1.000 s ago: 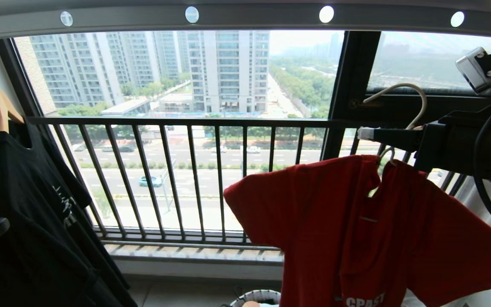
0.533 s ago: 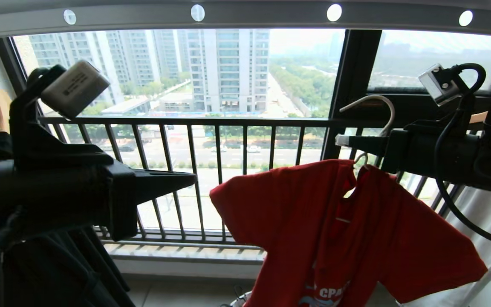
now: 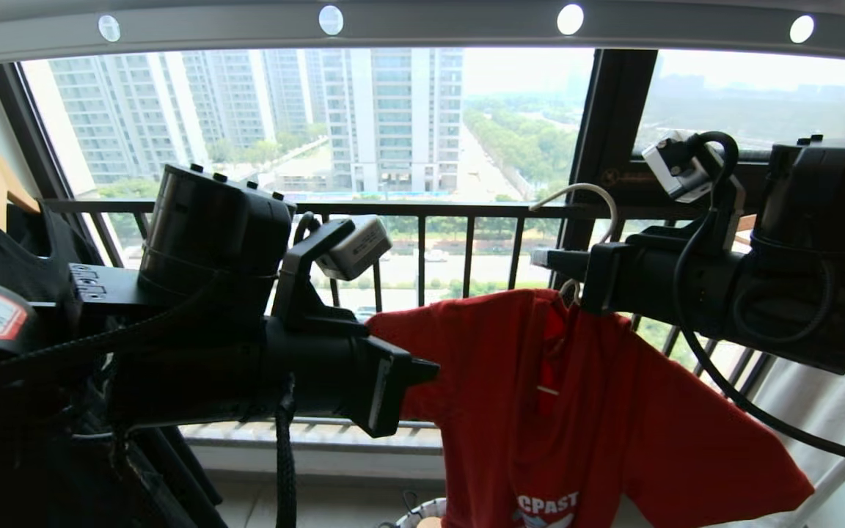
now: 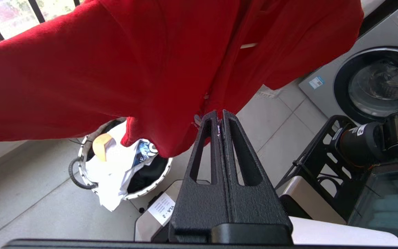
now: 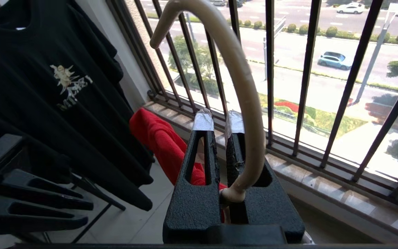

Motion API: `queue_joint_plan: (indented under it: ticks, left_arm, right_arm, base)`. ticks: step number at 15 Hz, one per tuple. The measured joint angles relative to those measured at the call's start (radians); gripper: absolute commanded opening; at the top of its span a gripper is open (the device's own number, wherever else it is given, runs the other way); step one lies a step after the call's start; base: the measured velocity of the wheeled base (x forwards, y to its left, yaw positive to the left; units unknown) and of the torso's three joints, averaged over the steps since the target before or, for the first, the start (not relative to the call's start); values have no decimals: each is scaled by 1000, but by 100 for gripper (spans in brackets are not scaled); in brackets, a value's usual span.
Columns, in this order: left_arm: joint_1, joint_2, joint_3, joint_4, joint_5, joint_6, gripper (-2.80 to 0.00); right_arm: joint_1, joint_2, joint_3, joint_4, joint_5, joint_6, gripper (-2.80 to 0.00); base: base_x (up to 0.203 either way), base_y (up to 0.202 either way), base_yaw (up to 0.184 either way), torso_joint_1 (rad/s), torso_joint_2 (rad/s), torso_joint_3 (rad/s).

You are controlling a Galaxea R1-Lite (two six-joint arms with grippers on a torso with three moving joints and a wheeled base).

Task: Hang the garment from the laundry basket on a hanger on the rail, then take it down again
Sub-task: Take the clothes off the clothes rack

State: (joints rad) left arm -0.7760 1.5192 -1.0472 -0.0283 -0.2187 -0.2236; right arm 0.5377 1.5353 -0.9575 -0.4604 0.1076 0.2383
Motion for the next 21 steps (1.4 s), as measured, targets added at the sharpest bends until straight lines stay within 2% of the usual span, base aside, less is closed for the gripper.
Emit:
queue_joint_plan:
  ticks: [2, 4, 6, 9, 10, 13, 15, 18, 21]
  left_arm:
    - [-21, 30, -5, -2, 66, -3, 0]
    - [-50, 56, -13, -37, 166, -4, 0]
    - [-113, 70, -15, -67, 270, -10, 0]
    - [-187, 94, -20, -74, 455, -15, 0]
    - [-201, 103, -21, -74, 492, -15, 0]
    - [-225, 110, -21, -74, 506, -15, 0]
    - [-226, 122, -20, -76, 541, -13, 0]
    - [-227, 159, -17, -156, 611, -5, 0]
    - [-222, 185, -15, -187, 637, -1, 0]
  right_arm:
    - [39, 2, -14, 5, -55, 40, -280]
    - [77, 4, -20, 7, -85, 49, -280]
    - [105, 5, -26, 7, -124, 53, -280]
    - [136, 5, -29, 5, -148, 57, -280]
    - [142, 6, -29, 4, -152, 68, -280]
    - [149, 10, -31, 3, -154, 81, -280]
    - [158, 11, -31, 3, -155, 82, -280]
    - [179, 1, -27, 4, -155, 82, -280]
    - [192, -15, -23, 7, -155, 81, -280]
  base:
    - [0, 0, 0, 0, 0, 0]
    - [0, 0, 0, 0, 0, 0]
    - [0, 0, 0, 0, 0, 0]
    - [0, 0, 0, 0, 0, 0]
    - [0, 0, 0, 0, 0, 0]
    - [0, 0, 0, 0, 0, 0]
    - [0, 0, 0, 0, 0, 0]
    - [0, 0, 0, 0, 0, 0]
    - [0, 0, 0, 0, 0, 0]
